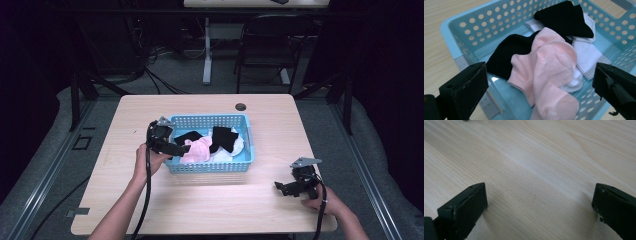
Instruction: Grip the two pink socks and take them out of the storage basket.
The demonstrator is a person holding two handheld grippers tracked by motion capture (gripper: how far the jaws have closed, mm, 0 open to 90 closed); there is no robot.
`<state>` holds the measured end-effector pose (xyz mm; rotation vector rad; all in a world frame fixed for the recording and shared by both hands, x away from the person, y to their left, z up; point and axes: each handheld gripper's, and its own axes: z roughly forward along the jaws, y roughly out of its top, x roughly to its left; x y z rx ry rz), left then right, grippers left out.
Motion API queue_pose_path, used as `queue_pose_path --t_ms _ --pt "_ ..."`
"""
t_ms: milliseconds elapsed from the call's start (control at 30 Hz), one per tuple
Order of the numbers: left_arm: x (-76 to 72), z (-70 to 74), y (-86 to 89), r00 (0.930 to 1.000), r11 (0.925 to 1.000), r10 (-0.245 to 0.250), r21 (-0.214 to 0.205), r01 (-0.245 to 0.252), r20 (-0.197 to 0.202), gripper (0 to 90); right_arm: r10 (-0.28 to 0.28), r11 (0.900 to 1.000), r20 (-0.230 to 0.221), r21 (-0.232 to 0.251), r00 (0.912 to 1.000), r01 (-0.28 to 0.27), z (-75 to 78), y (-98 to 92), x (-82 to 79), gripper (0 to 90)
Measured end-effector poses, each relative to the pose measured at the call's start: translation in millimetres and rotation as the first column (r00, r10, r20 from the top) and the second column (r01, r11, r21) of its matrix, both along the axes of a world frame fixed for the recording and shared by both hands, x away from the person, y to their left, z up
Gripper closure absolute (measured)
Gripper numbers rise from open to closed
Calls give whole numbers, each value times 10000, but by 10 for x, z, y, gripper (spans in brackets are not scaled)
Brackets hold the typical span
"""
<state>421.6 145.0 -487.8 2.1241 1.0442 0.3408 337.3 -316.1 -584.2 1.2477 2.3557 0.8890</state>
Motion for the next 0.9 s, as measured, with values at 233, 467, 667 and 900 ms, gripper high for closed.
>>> queue_pose_path --t_ms 233,467,667,900 --pt "94 -84 -135 9989 9997 -133 212 143 -442 15 -12 10000 0 -3 10000 12 0 0 -2 0" --pt "189 -131 -231 9962 9986 -206 476 247 -851 100 -15 10000 2 -2 10000 15 0 1 -2 0" --pt "236 -183 -305 9924 9967 -192 754 285 -1215 255 -32 10000 -29 -21 10000 32 3 1 -4 0" --pt "272 -234 -372 9900 9931 -165 1123 324 -1400 415 -22 10000 3 -5 10000 22 0 1 -3 0"
